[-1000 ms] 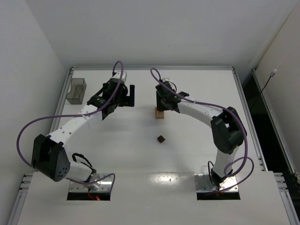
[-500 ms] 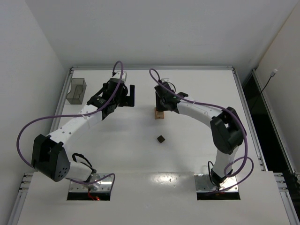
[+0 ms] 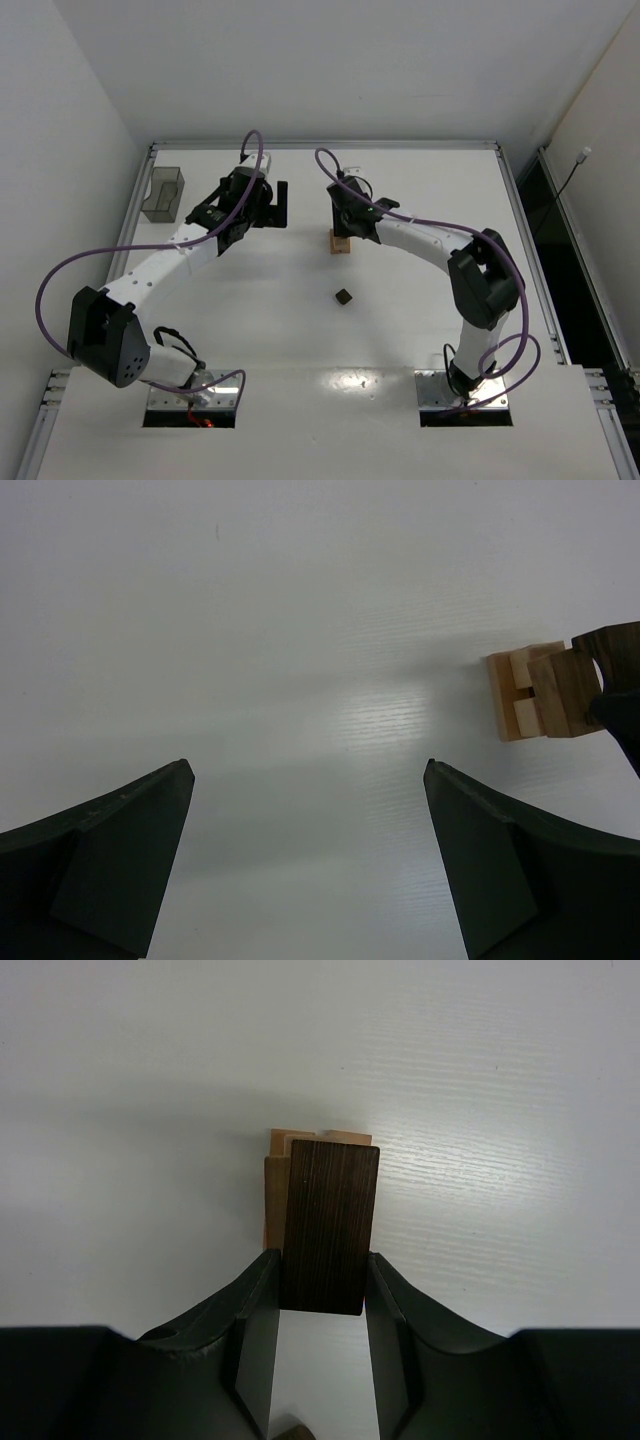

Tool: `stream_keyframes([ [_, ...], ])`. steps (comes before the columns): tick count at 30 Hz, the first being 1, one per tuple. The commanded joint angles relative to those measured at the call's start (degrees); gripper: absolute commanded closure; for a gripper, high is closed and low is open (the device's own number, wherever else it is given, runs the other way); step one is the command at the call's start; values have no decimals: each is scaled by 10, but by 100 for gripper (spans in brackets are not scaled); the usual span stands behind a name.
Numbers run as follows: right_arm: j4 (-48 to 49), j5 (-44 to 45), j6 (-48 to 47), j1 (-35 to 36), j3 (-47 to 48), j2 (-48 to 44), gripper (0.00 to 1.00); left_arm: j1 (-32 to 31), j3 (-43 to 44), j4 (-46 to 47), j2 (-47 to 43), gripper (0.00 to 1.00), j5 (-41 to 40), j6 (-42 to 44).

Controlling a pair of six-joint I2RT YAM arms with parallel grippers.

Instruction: Build the wood block tower

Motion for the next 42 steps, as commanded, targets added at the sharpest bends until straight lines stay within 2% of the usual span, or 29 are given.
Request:
stream_keyframes([
  [1,22,16,-7,4,16,-26,100,7,9,19,0,0,3,-7],
  [42,33,-12,-23,15,-5,-32,100,7,9,19,5,0,8,-7],
])
